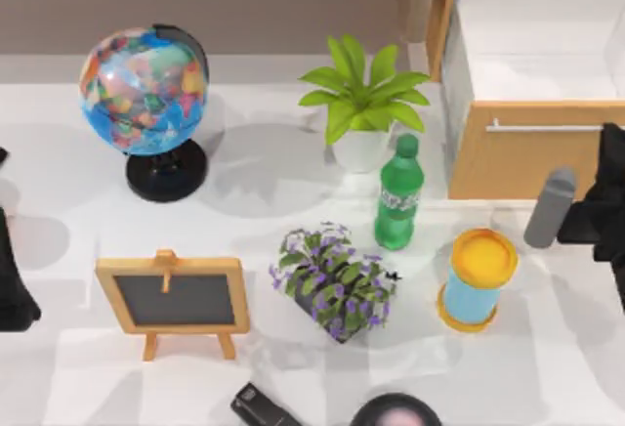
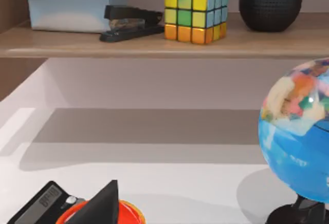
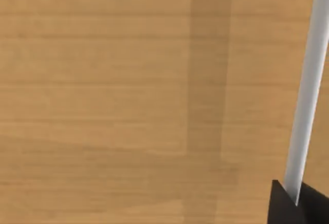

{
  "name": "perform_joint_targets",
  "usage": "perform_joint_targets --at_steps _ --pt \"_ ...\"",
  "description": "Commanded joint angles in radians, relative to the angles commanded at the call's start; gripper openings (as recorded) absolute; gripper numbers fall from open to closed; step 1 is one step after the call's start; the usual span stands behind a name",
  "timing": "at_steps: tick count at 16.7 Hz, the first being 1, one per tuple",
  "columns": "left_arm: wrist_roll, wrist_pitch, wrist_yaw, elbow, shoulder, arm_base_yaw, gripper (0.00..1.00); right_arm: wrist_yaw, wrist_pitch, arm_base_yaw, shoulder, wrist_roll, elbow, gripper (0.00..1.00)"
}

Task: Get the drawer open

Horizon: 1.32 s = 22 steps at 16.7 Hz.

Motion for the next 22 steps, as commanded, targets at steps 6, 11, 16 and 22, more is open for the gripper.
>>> perform_joint_targets --at_steps 6,11,16,22 --pt "0.0 0.0 0.0 0.0 0.0 0.0 1.0 0.006 0.032 0.03 -0.006 -0.001 -0.027 0.0" --pt "0.0 0.0 0.0 0.0 0.0 0.0 1.0 0.006 0.032 0.03 -0.006 -0.001 -0.027 0.38" --pt "0.0 0.0 0.0 0.0 0.0 0.0 1.0 0.006 0.032 0.03 -0.006 -0.001 -0.027 0.75" --pt "0.0 0.0 0.0 0.0 0.0 0.0 1.0 0.006 0.032 0.03 -0.006 -0.001 -0.027 1.0"
